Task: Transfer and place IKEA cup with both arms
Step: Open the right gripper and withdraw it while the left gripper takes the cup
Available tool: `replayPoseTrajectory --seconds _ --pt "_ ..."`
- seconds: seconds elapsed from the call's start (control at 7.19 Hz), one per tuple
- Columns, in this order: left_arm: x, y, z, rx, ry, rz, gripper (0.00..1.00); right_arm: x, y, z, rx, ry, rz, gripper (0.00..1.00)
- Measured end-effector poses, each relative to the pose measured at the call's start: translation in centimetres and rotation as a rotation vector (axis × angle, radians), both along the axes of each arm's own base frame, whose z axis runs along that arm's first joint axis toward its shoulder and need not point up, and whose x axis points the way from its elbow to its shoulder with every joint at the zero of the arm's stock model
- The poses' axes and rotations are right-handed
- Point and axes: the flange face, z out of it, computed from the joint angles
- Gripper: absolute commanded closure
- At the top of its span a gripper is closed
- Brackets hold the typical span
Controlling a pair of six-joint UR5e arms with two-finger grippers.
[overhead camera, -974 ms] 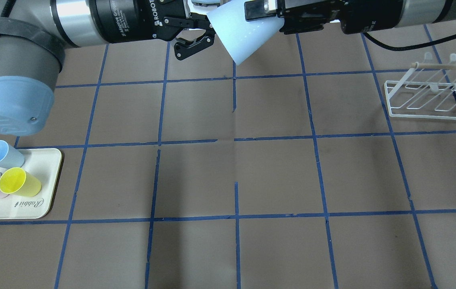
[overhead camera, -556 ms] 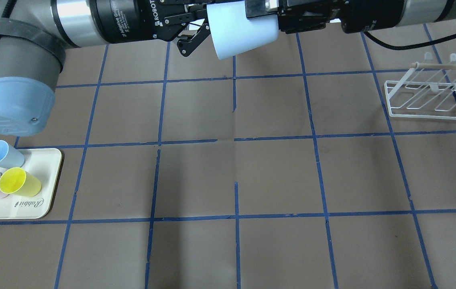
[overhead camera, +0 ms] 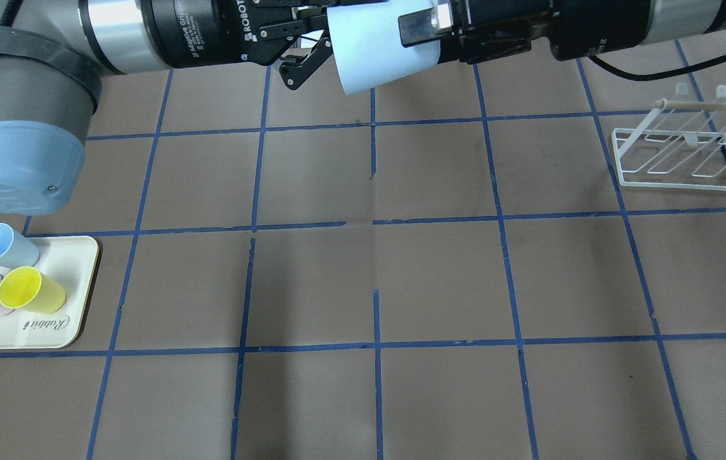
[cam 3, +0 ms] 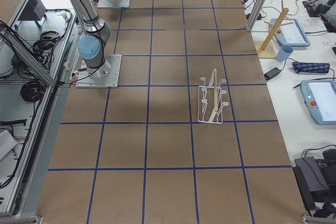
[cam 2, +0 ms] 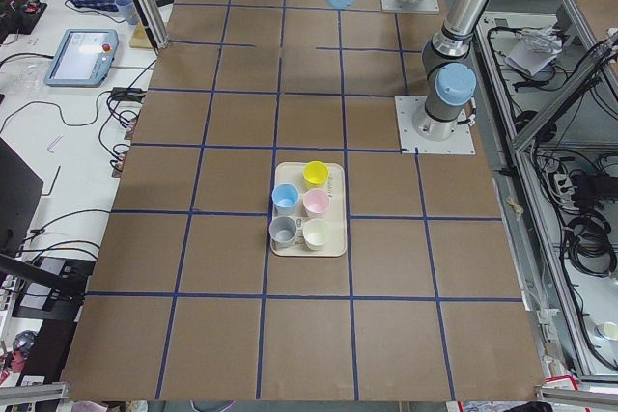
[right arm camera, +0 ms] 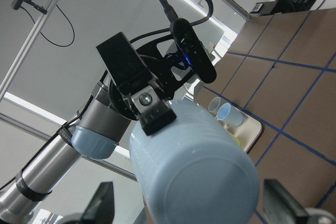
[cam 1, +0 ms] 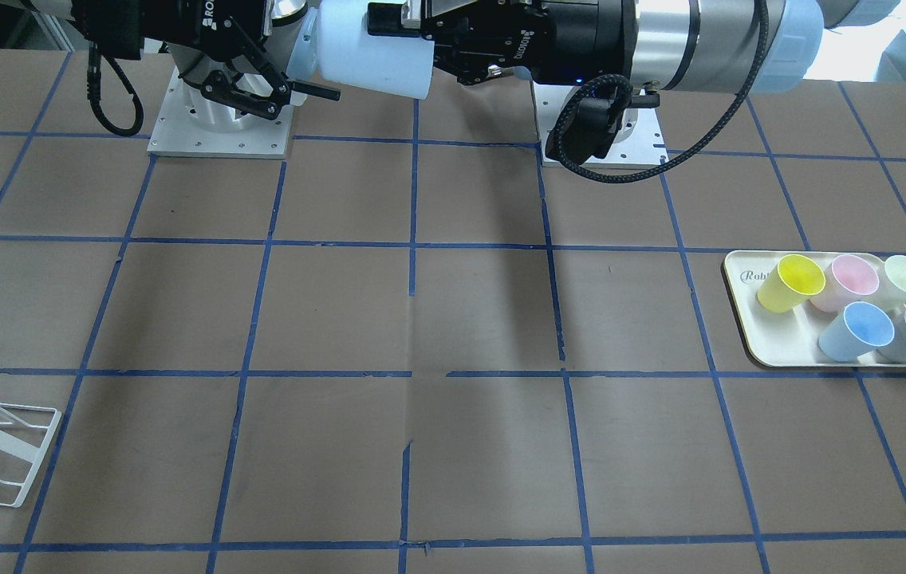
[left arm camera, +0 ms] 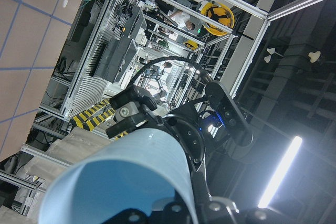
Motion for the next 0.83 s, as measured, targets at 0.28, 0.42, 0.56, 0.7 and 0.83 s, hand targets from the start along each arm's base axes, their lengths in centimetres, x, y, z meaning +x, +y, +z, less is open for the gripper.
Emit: replayPoseTrajectory --seconds 0.28,0.42,0.56,0.7,0.83 --pt "2.2 -1.2 -1.1 -0.015 -0.168 0.056 1.0 -1.1 0.5 -1.8 0.087 0.181 0.053 0.0" --pt "3.4 -1.9 -1.7 -0.016 -0.256 0.089 1.0 -2.0 0.6 -2.8 0.123 0.3 0.079 0.0" --pt "4.3 -2.3 -2.4 -0.021 -0.372 0.113 1.0 -3.1 0.4 -3.9 0.153 0.448 0.094 0.0" --pt "5.1 -2.6 -3.2 -0.029 -0.512 0.133 1.0 -4.6 0.0 -5.0 0.198 0.638 0.078 0.0" --pt "5.8 -2.7 -4.1 -0.034 -0.635 0.145 1.0 -6.1 -0.3 -5.7 0.257 0.81 0.018 0.0"
